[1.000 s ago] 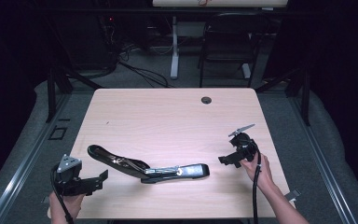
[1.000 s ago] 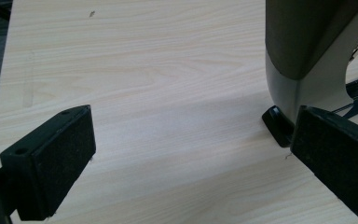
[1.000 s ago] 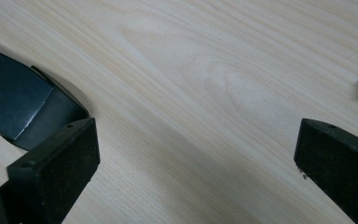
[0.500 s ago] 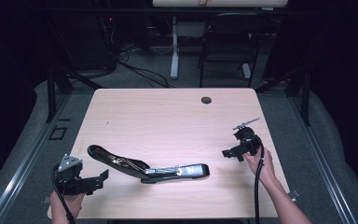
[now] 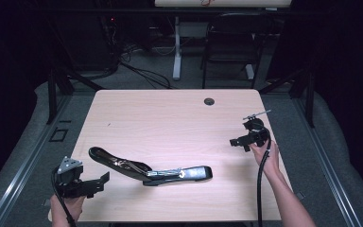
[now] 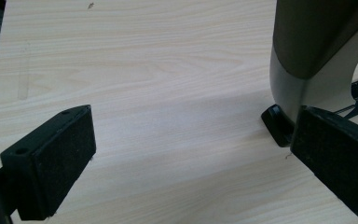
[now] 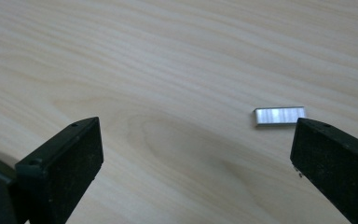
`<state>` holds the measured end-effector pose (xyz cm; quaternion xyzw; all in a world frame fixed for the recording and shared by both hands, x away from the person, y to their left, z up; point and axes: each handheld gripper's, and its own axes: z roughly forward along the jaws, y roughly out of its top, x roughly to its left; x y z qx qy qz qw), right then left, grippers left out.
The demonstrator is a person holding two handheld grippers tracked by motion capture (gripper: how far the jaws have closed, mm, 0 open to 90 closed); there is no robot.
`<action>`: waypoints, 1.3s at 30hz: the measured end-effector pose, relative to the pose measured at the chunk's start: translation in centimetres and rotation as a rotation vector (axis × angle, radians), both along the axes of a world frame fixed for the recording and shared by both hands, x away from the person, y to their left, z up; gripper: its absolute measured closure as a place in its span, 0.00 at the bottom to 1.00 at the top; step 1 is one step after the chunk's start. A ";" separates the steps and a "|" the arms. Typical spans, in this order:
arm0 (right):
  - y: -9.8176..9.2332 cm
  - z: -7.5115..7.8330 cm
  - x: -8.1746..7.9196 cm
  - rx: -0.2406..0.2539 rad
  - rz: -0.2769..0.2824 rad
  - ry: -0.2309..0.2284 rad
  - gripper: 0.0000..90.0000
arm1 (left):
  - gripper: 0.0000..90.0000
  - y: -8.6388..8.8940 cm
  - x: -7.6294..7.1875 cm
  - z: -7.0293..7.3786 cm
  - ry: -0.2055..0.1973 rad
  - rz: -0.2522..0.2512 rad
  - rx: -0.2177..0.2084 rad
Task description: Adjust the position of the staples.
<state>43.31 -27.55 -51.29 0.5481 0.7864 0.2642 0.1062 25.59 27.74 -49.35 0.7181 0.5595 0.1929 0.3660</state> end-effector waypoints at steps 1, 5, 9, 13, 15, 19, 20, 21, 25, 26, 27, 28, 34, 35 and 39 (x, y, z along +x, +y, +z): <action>-0.3 0.0 0.2 0.002 -0.012 -0.007 0.02 | 0.00 0.0 0.0 0.1 0.001 -0.001 0.002; -1.1 -0.3 0.9 0.011 -0.043 -0.011 0.05 | 0.00 0.1 -0.2 0.0 0.006 0.002 0.000; -1.8 -1.0 1.4 -0.013 -0.055 0.003 0.13 | 0.00 0.1 -0.3 0.1 0.007 -0.001 0.003; -2.3 -1.7 2.0 -0.037 -0.060 0.010 0.15 | 0.00 -0.1 -0.2 0.0 0.009 -0.004 0.005; -2.5 -2.0 2.3 -0.039 -0.065 0.010 0.15 | 0.00 -0.1 -0.2 0.0 0.009 -0.002 0.006; -2.8 -2.6 2.9 -0.061 -0.050 0.016 0.20 | 0.00 -0.2 -0.2 0.0 0.017 -0.010 0.009; -2.9 -2.7 2.9 -0.057 -0.046 0.013 0.22 | 0.00 -0.2 -0.2 0.0 0.019 -0.011 0.008; -2.9 -2.8 3.1 -0.061 -0.055 0.011 0.25 | 0.00 -0.2 -0.2 0.0 0.019 -0.008 0.010; -3.2 -3.1 3.4 -0.084 -0.056 0.008 0.29 | 0.00 -0.1 -0.3 0.0 0.022 -0.004 0.004; -3.3 -3.1 3.4 -0.090 -0.060 0.011 0.29 | 0.00 0.0 -0.4 0.0 0.026 -0.004 0.003; -3.4 -3.2 3.5 -0.082 -0.070 0.005 0.29 | 0.00 0.0 -0.4 -0.1 0.024 -0.003 0.001; -3.6 -3.2 3.6 -0.087 -0.063 0.012 0.29 | 0.00 0.0 -0.5 -0.1 0.026 0.001 0.001; -3.2 -3.8 4.1 -0.105 -0.060 0.024 0.32 | 0.00 0.2 -0.9 -0.1 0.033 0.005 0.003; -3.1 -3.8 4.2 -0.118 -0.058 0.024 0.33 | 0.00 0.2 -0.9 -0.1 0.035 0.005 0.004; -2.8 -4.0 4.4 -0.145 -0.059 0.025 0.36 | 0.00 0.3 -1.1 -0.1 0.040 0.004 0.006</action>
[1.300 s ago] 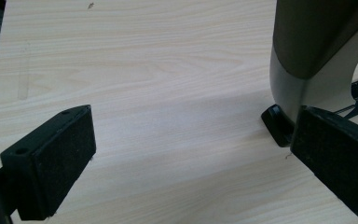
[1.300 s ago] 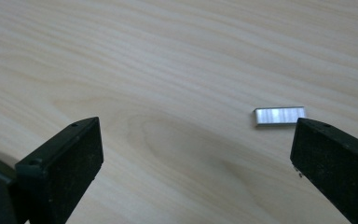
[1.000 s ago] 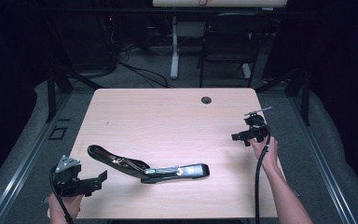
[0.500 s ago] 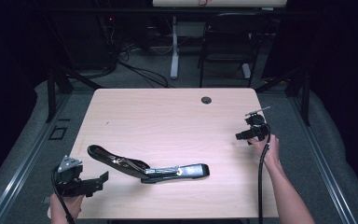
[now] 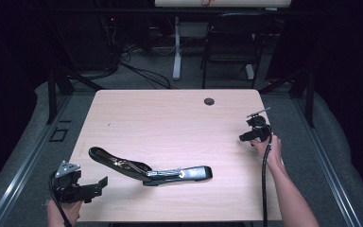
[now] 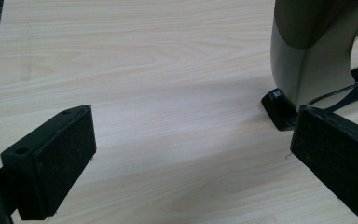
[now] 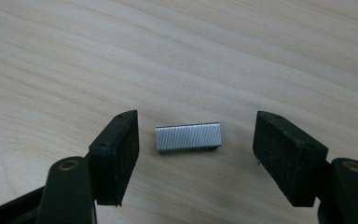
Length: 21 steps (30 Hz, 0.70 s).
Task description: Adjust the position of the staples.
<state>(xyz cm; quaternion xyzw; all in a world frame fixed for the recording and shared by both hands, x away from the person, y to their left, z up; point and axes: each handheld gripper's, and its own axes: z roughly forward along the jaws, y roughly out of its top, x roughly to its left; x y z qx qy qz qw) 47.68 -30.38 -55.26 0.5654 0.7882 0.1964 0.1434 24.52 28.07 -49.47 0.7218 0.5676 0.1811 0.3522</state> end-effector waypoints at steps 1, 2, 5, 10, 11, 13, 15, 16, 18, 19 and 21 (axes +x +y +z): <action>0.0 -0.2 0.0 0.012 -0.003 -0.007 0.37 | 0.00 0.0 0.0 0.0 -0.001 0.001 0.001; 0.0 -0.1 0.1 0.002 0.003 0.007 0.37 | 0.00 0.0 -0.1 0.0 -0.001 0.001 0.000; 0.1 -0.2 0.2 -0.002 0.004 0.011 0.39 | 0.00 0.1 -0.2 0.0 0.001 0.001 0.004; 0.1 -0.4 0.3 -0.004 0.011 0.015 0.44 | 0.00 0.1 -0.3 0.0 0.004 0.001 0.005; 0.1 -0.4 0.3 -0.007 0.010 0.013 0.46 | 0.00 0.1 -0.3 0.0 0.002 0.002 0.003; 0.2 -0.3 0.3 -0.010 0.015 0.012 0.54 | 0.00 0.1 -0.2 0.0 0.002 0.000 0.003; 0.2 -0.2 0.2 -0.007 0.018 0.013 0.61 | 0.00 0.0 -0.2 0.0 0.006 -0.004 0.004; 0.2 -0.2 0.2 -0.006 0.016 0.008 0.63 | 0.00 0.0 -0.3 0.0 0.005 -0.005 0.004; 0.3 -0.2 0.2 -0.007 0.018 0.007 0.63 | 0.00 0.0 -0.3 0.0 0.005 -0.007 0.005; 0.3 -0.2 0.2 -0.007 0.019 0.008 0.63 | 0.00 0.0 -0.3 0.0 0.005 -0.007 0.004; 0.3 -0.2 0.2 -0.007 0.024 0.006 0.63 | 0.00 0.0 -0.3 0.0 0.007 -0.006 0.003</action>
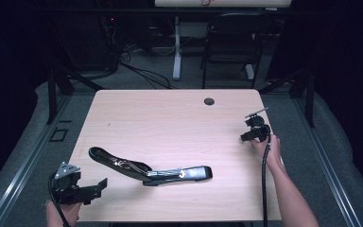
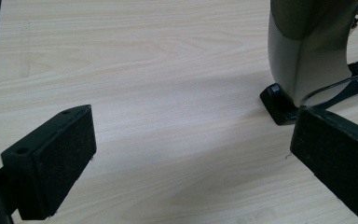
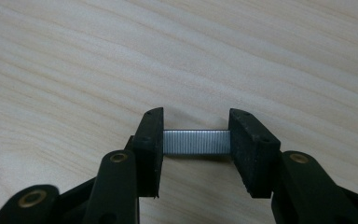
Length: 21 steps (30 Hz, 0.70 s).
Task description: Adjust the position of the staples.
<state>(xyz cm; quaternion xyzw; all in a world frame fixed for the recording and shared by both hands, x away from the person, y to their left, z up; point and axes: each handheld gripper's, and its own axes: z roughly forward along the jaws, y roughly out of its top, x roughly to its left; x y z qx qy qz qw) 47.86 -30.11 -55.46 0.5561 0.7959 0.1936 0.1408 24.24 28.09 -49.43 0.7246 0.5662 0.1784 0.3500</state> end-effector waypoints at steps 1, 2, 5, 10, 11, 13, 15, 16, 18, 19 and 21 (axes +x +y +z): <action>0.0 0.0 0.0 0.005 0.003 -0.001 0.63 | 0.00 0.0 0.0 0.0 0.001 -0.001 0.000; 0.0 0.1 -0.1 0.005 0.002 0.000 0.63 | 0.00 0.0 0.0 0.0 -0.001 0.000 -0.001; -0.1 0.4 -0.2 0.022 0.021 -0.006 0.63 | 0.00 0.0 0.0 0.0 0.001 -0.006 0.001; 0.2 1.1 -0.7 0.050 0.070 -0.023 0.63 | 0.00 0.1 0.0 0.1 0.000 -0.009 -0.004; 0.4 1.2 -0.8 0.049 0.081 -0.025 0.63 | 0.00 0.0 0.0 0.0 -0.004 -0.008 -0.006; 0.7 1.5 -1.1 0.053 0.107 -0.030 0.63 | 0.00 0.0 0.0 0.1 -0.002 -0.015 -0.003; 0.9 1.8 -1.3 0.055 0.134 -0.036 0.63 | 0.00 -0.1 0.1 0.1 -0.003 -0.019 -0.004; 1.0 1.9 -1.4 0.057 0.137 -0.038 0.63 | 0.00 -0.1 0.1 0.1 -0.003 -0.018 -0.005; 1.1 2.1 -1.6 0.055 0.159 -0.032 0.63 | 0.00 -0.1 0.1 0.1 -0.004 -0.015 -0.007; 1.3 2.1 -1.8 0.053 0.172 -0.032 0.63 | 0.00 -0.1 0.1 0.0 -0.003 -0.014 -0.007; 1.5 2.3 -2.1 0.052 0.194 -0.033 0.63 | 0.00 -0.1 0.1 0.0 0.001 -0.010 -0.005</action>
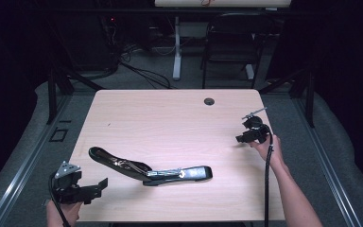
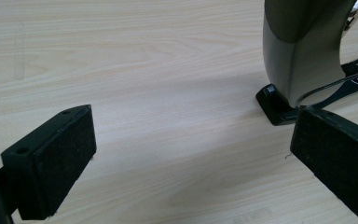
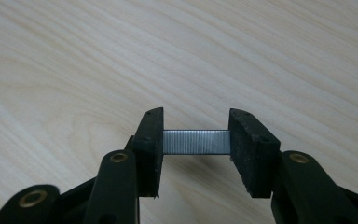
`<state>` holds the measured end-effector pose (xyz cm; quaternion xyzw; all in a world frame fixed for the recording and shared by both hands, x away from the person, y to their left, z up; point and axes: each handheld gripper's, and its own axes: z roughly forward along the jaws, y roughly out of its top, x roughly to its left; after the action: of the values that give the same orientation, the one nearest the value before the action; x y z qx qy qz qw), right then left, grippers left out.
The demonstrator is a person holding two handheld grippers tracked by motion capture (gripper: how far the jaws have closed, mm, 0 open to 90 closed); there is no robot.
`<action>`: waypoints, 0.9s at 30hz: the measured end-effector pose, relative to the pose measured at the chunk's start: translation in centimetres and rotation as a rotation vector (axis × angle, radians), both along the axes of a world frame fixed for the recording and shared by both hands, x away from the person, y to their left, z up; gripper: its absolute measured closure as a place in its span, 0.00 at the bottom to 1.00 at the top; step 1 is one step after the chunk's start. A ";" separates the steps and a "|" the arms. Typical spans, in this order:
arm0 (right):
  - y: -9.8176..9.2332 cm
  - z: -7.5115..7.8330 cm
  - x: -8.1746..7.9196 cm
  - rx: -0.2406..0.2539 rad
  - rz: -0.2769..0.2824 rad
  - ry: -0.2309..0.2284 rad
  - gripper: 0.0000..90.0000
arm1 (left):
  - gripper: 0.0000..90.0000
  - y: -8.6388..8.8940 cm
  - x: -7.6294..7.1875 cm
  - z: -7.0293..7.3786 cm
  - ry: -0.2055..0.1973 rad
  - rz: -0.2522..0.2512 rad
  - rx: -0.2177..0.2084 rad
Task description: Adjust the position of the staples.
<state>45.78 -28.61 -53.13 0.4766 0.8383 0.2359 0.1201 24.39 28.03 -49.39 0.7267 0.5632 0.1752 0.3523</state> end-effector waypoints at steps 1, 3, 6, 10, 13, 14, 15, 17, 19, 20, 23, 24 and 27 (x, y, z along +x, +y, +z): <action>0.1 0.0 -0.1 0.004 -0.003 -0.009 0.63 | 0.00 0.0 0.0 0.0 0.001 0.003 0.000; 0.4 0.3 -0.5 -0.001 0.027 -0.008 0.63 | 0.00 0.1 0.0 0.0 0.004 0.010 0.001; 0.8 0.6 -0.9 -0.004 0.061 -0.015 0.63 | 0.00 0.2 0.0 0.0 0.009 0.013 -0.004; 1.4 1.0 -1.6 -0.015 0.111 -0.026 0.63 | 0.00 0.2 0.0 0.0 0.012 0.012 -0.001; 1.7 1.2 -2.2 -0.009 0.135 -0.038 0.63 | 0.00 0.3 0.0 0.0 0.016 0.016 -0.002; 1.9 1.3 -2.5 -0.017 0.161 -0.040 0.63 | 0.00 0.3 0.0 -0.1 0.013 0.021 -0.003; 2.0 1.4 -2.8 -0.021 0.171 -0.043 0.63 | 0.00 0.4 0.0 -0.1 0.016 0.023 -0.007; 2.4 1.7 -3.4 -0.034 0.205 -0.043 0.63 | 0.00 0.4 0.0 0.0 0.020 0.023 -0.006; 2.9 1.8 -4.1 -0.036 0.248 -0.049 0.63 | 0.00 0.4 0.0 -0.1 0.023 0.022 -0.011; 3.0 1.9 -4.4 -0.038 0.278 -0.049 0.63 | 0.00 0.4 0.0 -0.1 0.023 0.022 -0.012; 3.7 1.8 -5.0 -0.061 0.336 -0.034 0.63 | 0.00 0.5 0.0 0.0 0.016 0.021 -0.019; 3.9 1.7 -5.2 -0.066 0.361 -0.027 0.63 | 0.00 0.5 0.0 0.0 0.015 0.021 -0.020; 4.2 1.3 -5.8 -0.076 0.423 -0.009 0.63 | 0.00 0.5 0.0 -0.1 0.020 0.018 -0.018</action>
<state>39.95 -24.42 -51.83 0.2842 0.9274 0.2260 0.0898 24.40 28.51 -49.45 0.7198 0.5749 0.1660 0.3517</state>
